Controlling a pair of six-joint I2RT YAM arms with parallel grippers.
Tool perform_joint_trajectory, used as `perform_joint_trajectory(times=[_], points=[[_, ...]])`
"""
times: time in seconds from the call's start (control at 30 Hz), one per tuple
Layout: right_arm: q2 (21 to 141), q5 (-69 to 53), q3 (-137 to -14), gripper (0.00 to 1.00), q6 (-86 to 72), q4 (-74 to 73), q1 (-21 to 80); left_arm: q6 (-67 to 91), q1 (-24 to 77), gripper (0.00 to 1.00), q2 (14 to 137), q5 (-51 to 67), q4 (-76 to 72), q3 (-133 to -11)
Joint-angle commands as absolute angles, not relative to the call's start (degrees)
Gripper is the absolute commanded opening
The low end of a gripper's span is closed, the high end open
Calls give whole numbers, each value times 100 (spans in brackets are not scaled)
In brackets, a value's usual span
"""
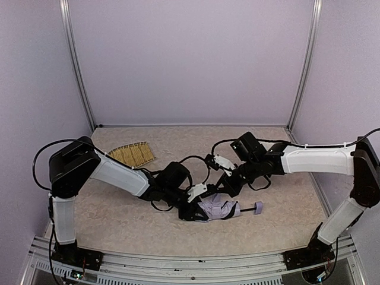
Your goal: Put away the umbrella
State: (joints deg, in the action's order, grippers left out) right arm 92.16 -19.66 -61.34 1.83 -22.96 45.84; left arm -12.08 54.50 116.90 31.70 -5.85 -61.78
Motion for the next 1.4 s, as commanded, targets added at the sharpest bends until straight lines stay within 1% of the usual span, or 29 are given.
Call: perform_joint_trajectory(times=[0.0,0.1,0.33,0.57,0.73,0.87,0.93,1.1,1.37], points=[[8544,-2767,-5614,0,71,-1627,4835,-985,5209,0,12418,2708,945,-5801],[8282,-2837,-5273,0,118,-1449,5155,-898,5090,0,12435,2807,887,-5769],[8273,-2174,-4763,0,139,-1549,5857,-681,4879,0,12497,2877,866,-5779],[8980,-1228,-4571,0,-168,-1622,6298,-497,4676,0,12550,2906,869,-5781],[9452,-470,-4704,0,-274,-1906,6381,-488,4676,0,12506,2888,865,-5766],[9688,-214,-4866,0,-300,-2070,6381,-484,4693,0,12488,2763,1051,-5911],[9748,-177,-4890,2,-291,-2140,6385,-484,4693,0,12442,2743,1057,-5916],[9787,-168,-4913,12,-334,-2232,6398,-503,4676,0,12532,2771,1105,-5974],[9712,-146,-4966,18,-448,-2293,6399,-566,4711,0,12603,2795,1142,-6007]])
